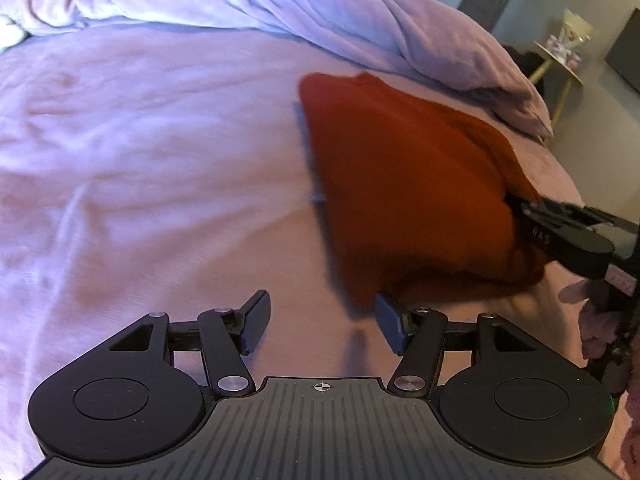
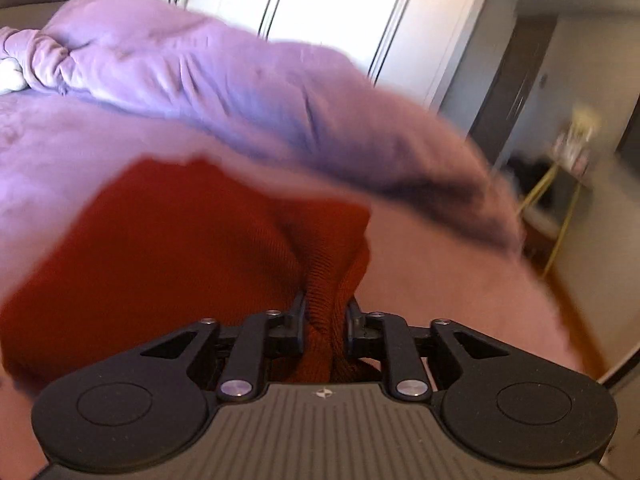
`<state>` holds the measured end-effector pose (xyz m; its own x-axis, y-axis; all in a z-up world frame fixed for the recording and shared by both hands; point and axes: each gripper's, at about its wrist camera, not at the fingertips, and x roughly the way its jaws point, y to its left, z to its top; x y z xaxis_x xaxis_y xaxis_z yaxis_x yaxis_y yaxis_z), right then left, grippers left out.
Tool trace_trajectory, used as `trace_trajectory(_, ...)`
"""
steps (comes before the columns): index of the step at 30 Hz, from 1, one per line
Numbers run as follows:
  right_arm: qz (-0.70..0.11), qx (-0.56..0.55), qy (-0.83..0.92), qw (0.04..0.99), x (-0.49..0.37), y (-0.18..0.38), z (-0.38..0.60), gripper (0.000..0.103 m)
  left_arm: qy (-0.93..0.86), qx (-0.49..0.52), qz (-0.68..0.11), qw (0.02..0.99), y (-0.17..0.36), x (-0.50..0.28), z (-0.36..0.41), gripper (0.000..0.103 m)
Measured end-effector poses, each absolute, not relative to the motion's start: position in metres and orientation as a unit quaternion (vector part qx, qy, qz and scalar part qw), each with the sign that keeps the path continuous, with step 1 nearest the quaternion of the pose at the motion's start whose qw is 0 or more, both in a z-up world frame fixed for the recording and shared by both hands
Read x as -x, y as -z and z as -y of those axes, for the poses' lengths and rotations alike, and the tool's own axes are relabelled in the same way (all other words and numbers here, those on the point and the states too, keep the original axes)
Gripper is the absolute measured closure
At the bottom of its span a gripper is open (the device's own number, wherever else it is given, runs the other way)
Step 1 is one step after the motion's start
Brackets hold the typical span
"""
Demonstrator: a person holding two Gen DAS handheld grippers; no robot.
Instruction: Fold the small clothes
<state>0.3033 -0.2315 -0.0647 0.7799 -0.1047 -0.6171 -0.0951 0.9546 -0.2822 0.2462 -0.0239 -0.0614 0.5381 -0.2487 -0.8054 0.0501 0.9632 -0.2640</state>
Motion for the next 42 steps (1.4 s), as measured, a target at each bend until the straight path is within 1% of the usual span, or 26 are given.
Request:
trace_trajectory(2,-0.323,0.125,0.005,0.938,-0.296,0.064,0.243,0.072,0.094,0.095,-0.471,0.872,0.063,-0.247,0.033,0.034)
trace_trajectory(4,-0.317,0.092,0.015,0.944,-0.286,0.055,0.249,0.063,0.096,0.086,-0.471,0.873,0.064,-0.248,0.043,0.033)
trace_trajectory(7,-0.313,0.021,0.013,0.949,-0.269,0.048,0.26,0.053,0.088,0.077,-0.469,0.876,0.07,-0.255,0.052,0.033)
trace_trajectory(11,-0.335,-0.083,0.021,0.939,-0.244,0.049,0.284,0.053,0.064,0.081,-0.473,0.875,0.077,-0.263,0.053,0.032)
trace_trajectory(12,-0.342,-0.123,0.014,0.932,-0.237,0.051,0.29,0.053,0.06,0.088,-0.471,0.876,0.078,-0.264,0.051,0.032)
trace_trajectory(16,-0.372,-0.268,-0.064,0.886,-0.221,0.07,0.301,0.054,0.046,0.107,-0.465,0.878,0.078,-0.262,0.039,0.031)
trace_trajectory(20,-0.357,-0.333,-0.055,0.871,-0.225,0.08,0.31,0.054,0.043,0.121,-0.461,0.878,0.076,-0.26,0.025,0.031)
trace_trajectory(22,-0.347,-0.391,-0.054,0.851,-0.233,0.086,0.321,0.054,0.039,0.135,-0.461,0.876,0.076,-0.259,0.02,0.031)
trace_trajectory(25,-0.343,-0.449,-0.054,0.823,-0.241,0.096,0.328,0.054,0.041,0.164,-0.465,0.869,0.077,-0.258,0.011,0.031)
trace_trajectory(28,-0.341,-0.505,-0.084,0.788,-0.246,0.111,0.328,0.054,0.041,0.171,-0.461,0.87,0.074,-0.25,-0.001,0.031)
trace_trajectory(29,-0.337,-0.507,-0.093,0.788,-0.245,0.113,0.326,0.054,0.035,0.167,-0.457,0.873,0.072,-0.247,-0.007,0.033)
trace_trajectory(31,-0.334,-0.459,-0.109,0.816,-0.242,0.109,0.315,0.054,0.012,0.153,-0.452,0.878,0.068,-0.244,-0.018,0.032)
trace_trajectory(33,-0.338,-0.407,-0.108,0.842,-0.24,0.108,0.302,0.054,-0.014,0.143,-0.459,0.877,0.068,-0.242,-0.03,0.028)
trace_trajectory(34,-0.339,-0.398,-0.109,0.846,-0.239,0.108,0.297,0.054,-0.024,0.144,-0.464,0.874,0.069,-0.243,-0.035,0.027)
trace_trajectory(38,-0.338,-0.391,-0.13,0.846,-0.245,0.107,0.278,0.054,-0.037,0.164,-0.468,0.867,0.071,-0.241,-0.051,0.026)
trace_trajectory(42,-0.345,-0.319,-0.155,0.869,-0.249,0.097,0.244,0.054,-0.041,0.148,-0.467,0.871,0.071,-0.24,-0.05,0.025)
